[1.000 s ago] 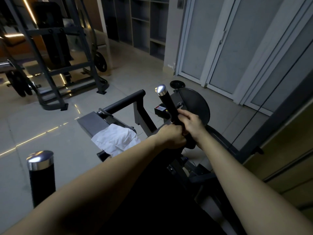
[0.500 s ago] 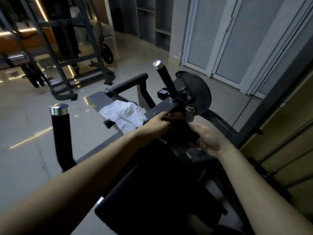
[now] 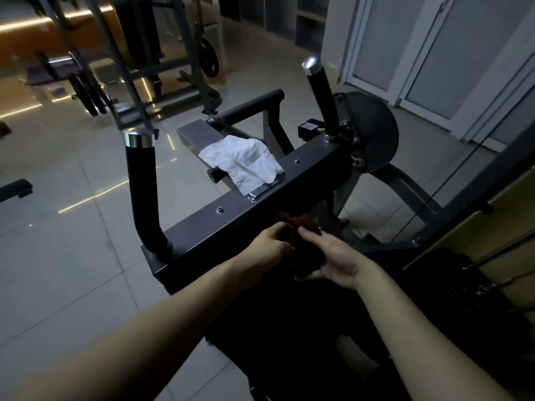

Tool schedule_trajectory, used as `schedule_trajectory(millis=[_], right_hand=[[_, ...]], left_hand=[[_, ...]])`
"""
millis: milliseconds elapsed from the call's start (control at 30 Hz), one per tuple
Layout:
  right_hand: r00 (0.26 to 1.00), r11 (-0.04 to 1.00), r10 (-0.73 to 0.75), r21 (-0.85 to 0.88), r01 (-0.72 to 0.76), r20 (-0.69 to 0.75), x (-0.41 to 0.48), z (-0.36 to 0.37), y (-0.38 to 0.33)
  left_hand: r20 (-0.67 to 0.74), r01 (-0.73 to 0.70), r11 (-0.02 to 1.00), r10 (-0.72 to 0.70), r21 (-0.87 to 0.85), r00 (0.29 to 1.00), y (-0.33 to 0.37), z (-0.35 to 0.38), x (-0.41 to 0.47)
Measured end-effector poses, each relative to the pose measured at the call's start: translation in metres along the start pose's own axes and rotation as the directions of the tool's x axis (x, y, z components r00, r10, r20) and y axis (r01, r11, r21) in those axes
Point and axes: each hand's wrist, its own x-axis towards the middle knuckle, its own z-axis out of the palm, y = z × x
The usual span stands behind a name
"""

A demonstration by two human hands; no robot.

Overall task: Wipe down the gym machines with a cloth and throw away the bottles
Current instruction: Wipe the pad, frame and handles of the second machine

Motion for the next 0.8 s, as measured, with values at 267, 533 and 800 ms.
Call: schedule_trajectory(millis=[267,533,800], right_hand=[[0.923,0.999,0.030,0.027,-0.021,-0.384,0.006,0.007,0.072],[0.818,1.000,-0.009,0.003,0.013,-0.575,0.024,-0.007,0.150],[0.854,1.000,0.021,0.012,-0.017,-0.521,0.095,-0.049,0.186]], left_hand=[[0.003,0.329,0.940,-0.330,0.090,0.944,-0.079,-0.018,0.007],[-0.011,0.248,0.878,-0.267,0.409,0.964,-0.182,-0.002,0.040],[-0.187,0.070,0.431,0.235,0.900,0.954,-0.260,-0.034,0.068]])
